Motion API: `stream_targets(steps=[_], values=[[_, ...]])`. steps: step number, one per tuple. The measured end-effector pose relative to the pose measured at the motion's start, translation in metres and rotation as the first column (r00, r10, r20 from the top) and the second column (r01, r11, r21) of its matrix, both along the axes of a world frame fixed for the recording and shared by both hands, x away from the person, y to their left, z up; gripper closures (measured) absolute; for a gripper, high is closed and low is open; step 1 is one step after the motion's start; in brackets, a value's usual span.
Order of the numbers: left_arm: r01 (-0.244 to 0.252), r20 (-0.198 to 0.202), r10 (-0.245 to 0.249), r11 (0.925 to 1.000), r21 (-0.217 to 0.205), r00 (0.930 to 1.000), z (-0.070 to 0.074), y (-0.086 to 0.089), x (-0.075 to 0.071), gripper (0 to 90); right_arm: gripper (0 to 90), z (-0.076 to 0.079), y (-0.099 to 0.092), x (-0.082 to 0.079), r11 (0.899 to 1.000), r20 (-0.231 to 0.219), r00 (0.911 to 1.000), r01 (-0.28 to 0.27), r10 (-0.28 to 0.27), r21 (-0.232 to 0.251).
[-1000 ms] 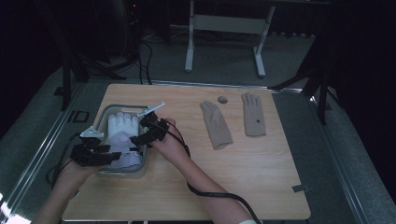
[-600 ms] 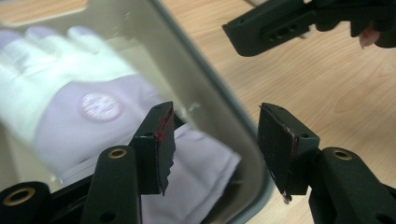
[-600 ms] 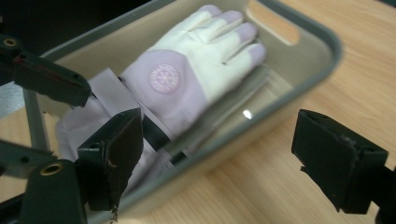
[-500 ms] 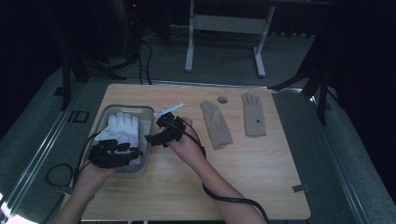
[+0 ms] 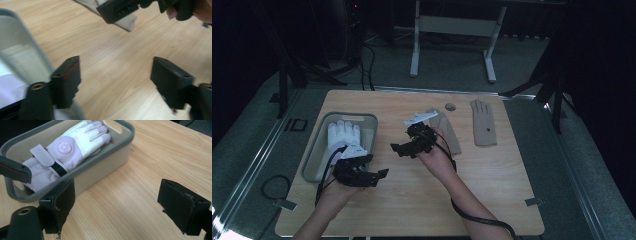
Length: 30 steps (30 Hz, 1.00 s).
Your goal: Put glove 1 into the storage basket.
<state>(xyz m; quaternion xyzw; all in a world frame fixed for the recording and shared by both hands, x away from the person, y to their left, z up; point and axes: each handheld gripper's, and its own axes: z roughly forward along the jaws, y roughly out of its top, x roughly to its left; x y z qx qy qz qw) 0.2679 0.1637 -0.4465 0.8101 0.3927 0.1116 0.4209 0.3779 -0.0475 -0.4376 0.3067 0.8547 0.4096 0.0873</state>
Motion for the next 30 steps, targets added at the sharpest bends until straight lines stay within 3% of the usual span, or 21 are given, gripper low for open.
stream_targets(steps=[12, 15, 19, 21, 23, 25, 30], values=[[0.059, 0.03, -0.059, 0.9982, -0.011, 0.9978, -0.021, -0.032, -0.004, 14.6, 13.9, -0.009, -0.039, -0.003, 1.0, 0.008, 0.9996, 0.027, -0.027, 0.006], [0.074, 0.039, -0.074, 0.9973, 0.003, 0.9965, -0.031, -0.038, -0.007, 14.5, 13.7, -0.013, -0.047, -0.004, 1.0, 0.003, 0.9998, 0.022, -0.022, 0.012], [0.097, 0.059, -0.096, 0.9951, -0.019, 0.9937, -0.044, -0.043, -0.011, 14.6, 13.3, -0.018, -0.061, -0.006, 0.999, -0.016, 0.9992, 0.037, -0.037, 0.024], [0.095, 0.067, -0.094, 0.9955, -0.01, 0.9933, -0.051, -0.047, -0.012, 14.6, 12.7, -0.021, -0.068, -0.007, 0.999, -0.016, 0.9992, 0.038, -0.037, 0.033], [0.097, 0.07, -0.097, 0.9952, -0.008, 0.9929, -0.057, -0.049, -0.012, 14.5, 12.7, -0.022, -0.075, -0.008, 0.998, -0.007, 0.9987, 0.05, -0.05, 0.044], [0.106, 0.069, -0.104, 0.9938, -0.033, 0.9922, -0.063, -0.051, -0.013, 14.6, 13.5, -0.024, -0.083, -0.008, 0.998, 0.009, 0.9987, 0.05, -0.05, 0.05], [0.115, 0.084, -0.111, 0.9918, -0.055, 0.9903, -0.076, -0.055, -0.014, 14.6, 13.7, -0.034, -0.1, -0.008, 0.999, 0.066, 0.9972, 0.033, -0.035, 0.02]])
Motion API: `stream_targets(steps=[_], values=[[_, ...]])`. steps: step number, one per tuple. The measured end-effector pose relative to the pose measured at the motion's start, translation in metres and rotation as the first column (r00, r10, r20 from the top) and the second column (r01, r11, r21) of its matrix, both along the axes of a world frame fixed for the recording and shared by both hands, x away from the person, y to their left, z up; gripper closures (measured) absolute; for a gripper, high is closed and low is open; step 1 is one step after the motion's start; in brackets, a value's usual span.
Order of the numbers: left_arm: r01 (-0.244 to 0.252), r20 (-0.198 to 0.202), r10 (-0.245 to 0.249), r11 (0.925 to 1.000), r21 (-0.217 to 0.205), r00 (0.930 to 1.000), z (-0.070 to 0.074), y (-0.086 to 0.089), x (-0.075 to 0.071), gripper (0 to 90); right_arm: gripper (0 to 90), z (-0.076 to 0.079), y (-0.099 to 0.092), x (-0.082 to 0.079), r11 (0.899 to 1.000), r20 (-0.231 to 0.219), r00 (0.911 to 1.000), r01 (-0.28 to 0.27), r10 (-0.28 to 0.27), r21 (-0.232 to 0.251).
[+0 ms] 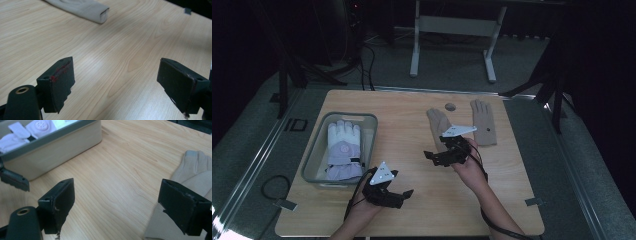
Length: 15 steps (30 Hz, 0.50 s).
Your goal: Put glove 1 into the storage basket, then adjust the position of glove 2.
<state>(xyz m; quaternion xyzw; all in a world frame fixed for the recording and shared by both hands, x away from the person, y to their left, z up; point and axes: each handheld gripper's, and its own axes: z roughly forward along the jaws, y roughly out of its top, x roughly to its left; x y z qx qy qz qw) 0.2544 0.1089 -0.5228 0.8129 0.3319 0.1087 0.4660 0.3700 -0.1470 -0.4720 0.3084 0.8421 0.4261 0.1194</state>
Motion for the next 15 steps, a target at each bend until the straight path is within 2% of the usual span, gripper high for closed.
stream_targets(steps=[2, 7, 10, 15], values=[[0.005, 0.001, -0.005, 0.9999, -0.011, 1.0, -0.006, -0.001, 0.0, 14.5, 13.8, -0.004, -0.005, -0.001, 1.0, 0.01, 0.9999, -0.003, 0.003, -0.013], [0.001, 0.03, -0.001, 0.9998, 0.017, 0.9995, -0.015, -0.003, -0.002, 14.6, 13.8, -0.02, -0.025, -0.004, 1.0, 0.004, 1.0, -0.001, 0.001, -0.019], [0.001, 0.053, -0.002, 0.9997, 0.024, 0.9986, -0.019, -0.003, -0.004, 14.5, 13.9, -0.03, -0.037, -0.007, 0.999, -0.014, 0.9997, 0.019, -0.019, -0.028], [-0.006, 0.061, 0.005, 0.9998, 0.018, 0.9981, -0.021, -0.002, -0.003, 14.5, 12.6, -0.041, -0.054, -0.01, 0.997, -0.069, 0.9956, 0.059, -0.062, -0.042]])
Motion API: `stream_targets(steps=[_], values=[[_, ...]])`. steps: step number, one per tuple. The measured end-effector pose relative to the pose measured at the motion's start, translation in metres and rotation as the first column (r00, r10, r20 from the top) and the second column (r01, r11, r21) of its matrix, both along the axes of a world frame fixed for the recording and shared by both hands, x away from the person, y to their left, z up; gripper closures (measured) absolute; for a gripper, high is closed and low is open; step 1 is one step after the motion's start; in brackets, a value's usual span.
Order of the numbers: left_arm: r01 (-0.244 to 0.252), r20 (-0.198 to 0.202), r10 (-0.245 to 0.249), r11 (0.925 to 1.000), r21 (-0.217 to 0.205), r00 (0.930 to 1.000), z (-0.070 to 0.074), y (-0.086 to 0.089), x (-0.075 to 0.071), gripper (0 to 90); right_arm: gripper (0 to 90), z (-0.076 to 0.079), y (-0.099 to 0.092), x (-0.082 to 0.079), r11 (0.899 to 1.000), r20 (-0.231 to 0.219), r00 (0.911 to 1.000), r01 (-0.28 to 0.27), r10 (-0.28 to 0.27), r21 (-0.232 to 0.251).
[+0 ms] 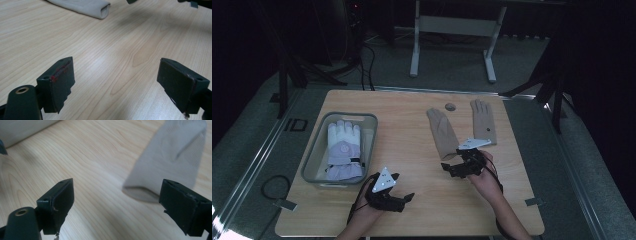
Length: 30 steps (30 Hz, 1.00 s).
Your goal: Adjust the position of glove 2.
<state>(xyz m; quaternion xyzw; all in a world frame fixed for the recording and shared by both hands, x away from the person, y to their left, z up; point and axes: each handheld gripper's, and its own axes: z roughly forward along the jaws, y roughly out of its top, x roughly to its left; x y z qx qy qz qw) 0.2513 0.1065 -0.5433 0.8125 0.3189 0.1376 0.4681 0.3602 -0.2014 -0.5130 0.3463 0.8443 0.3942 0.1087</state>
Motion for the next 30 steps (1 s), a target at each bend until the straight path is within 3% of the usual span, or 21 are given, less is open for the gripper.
stream_targets(steps=[4, 9, 13, 15, 17, 20, 30], values=[[0.0, -0.004, 0.0, 1.0, -0.003, 1.0, -0.002, 0.0, 0.0, 14.6, 12.1, 0.001, -0.013, -0.001, 0.999, -0.002, 0.9993, 0.037, -0.037, 0.005], [0.007, 0.006, -0.007, 1.0, 0.001, 1.0, -0.004, 0.0, -0.001, 14.6, 11.0, 0.003, -0.021, -0.001, 0.998, 0.026, 0.9974, 0.068, -0.068, -0.011], [0.009, 0.017, -0.009, 0.9999, -0.005, 0.9998, -0.003, 0.0, -0.002, 14.5, 15.9, 0.005, -0.024, 0.002, 0.995, 0.04, 0.9941, 0.102, -0.101, -0.015], [0.011, 0.019, -0.011, 0.9999, -0.007, 0.9998, -0.004, -0.001, -0.002, 14.5, 22.0, 0.006, -0.025, 0.007, 0.992, 0.057, 0.9908, 0.124, -0.123, -0.016], [0.014, 0.02, -0.014, 0.9999, -0.004, 0.9997, -0.004, -0.002, -0.003, 14.5, 34.3, 0.009, -0.027, 0.014, 0.99, 0.054, 0.9884, 0.143, -0.142, -0.013], [0.029, 0.019, -0.029, 0.9996, 0.003, 0.9994, -0.006, -0.003, -0.004, 14.5, 42.8, 0.012, -0.027, 0.025, 0.987, 0.053, 0.9858, 0.16, -0.159, -0.007], [0.041, 0.011, -0.041, 0.9991, -0.014, 0.9991, -0.008, -0.005, -0.006, 14.5, 44.5, 0.01, -0.012, 0.067, 0.98, 0.057, 0.9787, 0.199, -0.197, -0.023]])
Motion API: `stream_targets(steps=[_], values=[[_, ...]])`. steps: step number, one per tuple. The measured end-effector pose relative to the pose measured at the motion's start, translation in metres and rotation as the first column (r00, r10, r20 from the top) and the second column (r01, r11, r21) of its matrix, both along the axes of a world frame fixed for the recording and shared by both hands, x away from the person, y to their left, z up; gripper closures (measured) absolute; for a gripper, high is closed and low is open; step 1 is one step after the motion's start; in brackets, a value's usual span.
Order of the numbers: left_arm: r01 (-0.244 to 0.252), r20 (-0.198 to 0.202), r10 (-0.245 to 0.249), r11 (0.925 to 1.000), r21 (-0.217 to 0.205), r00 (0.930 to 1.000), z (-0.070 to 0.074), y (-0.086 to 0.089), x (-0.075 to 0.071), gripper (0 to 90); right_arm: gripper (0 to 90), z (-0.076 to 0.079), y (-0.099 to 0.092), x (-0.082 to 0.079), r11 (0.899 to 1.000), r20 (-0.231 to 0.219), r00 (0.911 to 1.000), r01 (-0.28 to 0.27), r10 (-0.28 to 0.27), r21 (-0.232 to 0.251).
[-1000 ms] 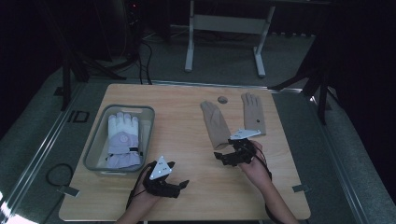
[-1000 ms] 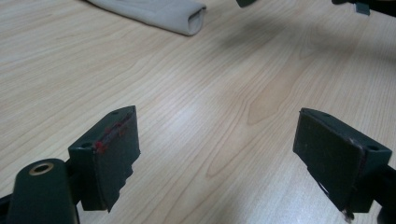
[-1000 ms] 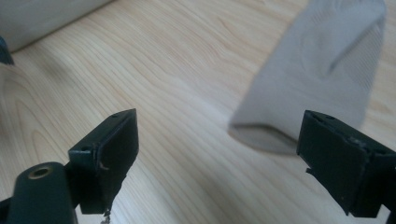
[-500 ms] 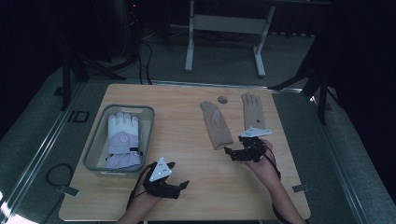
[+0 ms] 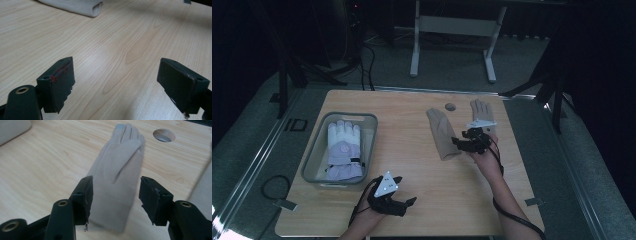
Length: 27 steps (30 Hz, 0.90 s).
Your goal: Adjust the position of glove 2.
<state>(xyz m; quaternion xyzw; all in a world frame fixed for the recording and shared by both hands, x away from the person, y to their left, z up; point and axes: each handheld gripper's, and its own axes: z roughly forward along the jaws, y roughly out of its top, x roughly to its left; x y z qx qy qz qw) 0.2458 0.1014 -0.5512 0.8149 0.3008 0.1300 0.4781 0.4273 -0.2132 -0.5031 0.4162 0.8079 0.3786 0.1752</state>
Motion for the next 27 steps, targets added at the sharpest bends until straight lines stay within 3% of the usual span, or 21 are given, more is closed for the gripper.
stream_targets(steps=[18, 27], values=[[0.012, -0.001, -0.012, 0.9999, -0.007, 0.9999, 0.0, -0.001, -0.001, 14.6, 47.1, -0.022, 0.039, 0.055, 0.999, -0.038, 0.9992, 0.012, -0.014, -0.051], [0.016, -0.006, -0.017, 0.9998, -0.012, 0.9998, -0.001, -0.001, -0.001, 14.6, 44.7, -0.036, 0.045, 0.069, 0.994, -0.069, 0.9968, 0.034, -0.042, -0.105]])
